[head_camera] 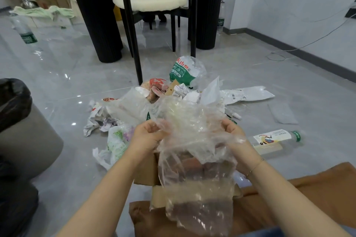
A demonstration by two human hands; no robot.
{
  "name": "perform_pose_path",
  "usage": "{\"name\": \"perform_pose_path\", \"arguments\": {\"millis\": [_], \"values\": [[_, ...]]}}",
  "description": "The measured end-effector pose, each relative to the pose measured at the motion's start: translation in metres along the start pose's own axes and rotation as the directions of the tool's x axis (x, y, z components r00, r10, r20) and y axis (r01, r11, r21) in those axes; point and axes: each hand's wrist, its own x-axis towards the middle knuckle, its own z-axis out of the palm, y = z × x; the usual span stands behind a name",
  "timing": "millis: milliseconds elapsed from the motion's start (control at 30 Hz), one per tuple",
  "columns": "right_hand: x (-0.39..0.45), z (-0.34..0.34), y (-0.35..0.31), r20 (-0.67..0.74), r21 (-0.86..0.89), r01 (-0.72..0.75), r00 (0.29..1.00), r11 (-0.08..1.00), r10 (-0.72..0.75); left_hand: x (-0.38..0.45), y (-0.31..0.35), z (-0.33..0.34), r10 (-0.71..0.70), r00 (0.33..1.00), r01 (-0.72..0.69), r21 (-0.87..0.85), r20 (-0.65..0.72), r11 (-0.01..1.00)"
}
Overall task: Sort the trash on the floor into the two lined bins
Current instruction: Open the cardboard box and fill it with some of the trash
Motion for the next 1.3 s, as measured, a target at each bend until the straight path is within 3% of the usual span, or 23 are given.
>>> {"name": "perform_pose_path", "arguments": {"millis": [167,233,300,367,433,533,633,767,833,900,1067,1167,1233,1300], "values": [[0.003,-0.011,-0.004,-0.046,0.089,-0.002,0.999,0.996,0.006,-0.002,0.008,-0.015,-0.205,0.960,0.241,-0.192,0.191,0.951],[0.003,-0.012,-0.003,-0.074,0.059,0.072,0.995,0.996,-0.068,-0.001,0.008,-0.024,-0.336,0.900,0.408,-0.260,0.279,0.875],[0.003,-0.012,-0.004,-0.076,-0.039,0.201,0.976,0.979,-0.203,-0.001,0.009,-0.027,-0.428,0.793,0.564,-0.259,0.434,0.784],[0.002,-0.012,-0.003,-0.017,-0.186,0.316,0.946,0.930,-0.324,-0.004,0.010,-0.026,-0.415,0.689,0.635,-0.218,0.594,0.741],[0.000,-0.009,-0.002,0.039,-0.287,0.379,0.922,0.880,-0.385,-0.008,0.012,-0.022,-0.368,0.655,0.631,-0.210,0.660,0.747],[-0.001,-0.005,0.004,0.115,-0.426,0.432,0.897,0.795,-0.426,-0.012,0.012,-0.013,-0.374,0.693,0.575,-0.159,0.617,0.802],[0.000,-0.008,0.004,0.190,-0.431,0.407,0.913,0.806,-0.360,-0.008,0.003,-0.008,-0.364,0.818,0.461,-0.128,0.445,0.878],[0.001,-0.011,-0.003,0.132,-0.059,0.146,0.982,0.988,-0.137,-0.002,-0.005,-0.003,-0.207,0.937,0.265,-0.188,0.281,0.946],[0.001,-0.008,-0.003,0.109,0.105,-0.021,0.994,0.994,0.009,-0.002,-0.004,0.002,-0.138,0.967,0.179,-0.185,0.215,0.966],[-0.001,-0.005,0.000,0.170,0.155,-0.141,0.979,0.978,0.115,0.001,-0.007,0.003,-0.104,0.979,0.130,-0.140,0.178,0.982],[-0.004,-0.001,-0.002,0.244,-0.005,-0.191,0.952,0.982,0.186,0.000,-0.003,0.001,-0.065,0.991,0.068,-0.019,0.118,0.998],[0.000,-0.002,0.005,0.083,-0.041,-0.148,0.985,0.988,0.151,-0.009,0.001,-0.001,-0.104,0.975,0.095,0.058,0.196,0.994],[0.002,-0.002,0.010,0.002,-0.020,-0.111,0.994,0.994,0.111,-0.014,0.004,-0.005,-0.256,0.879,0.234,0.104,0.401,0.967],[0.001,-0.001,0.012,-0.035,-0.029,-0.073,0.997,0.997,0.072,-0.016,0.002,-0.007,-0.357,0.791,0.332,0.142,0.496,0.933]]}}
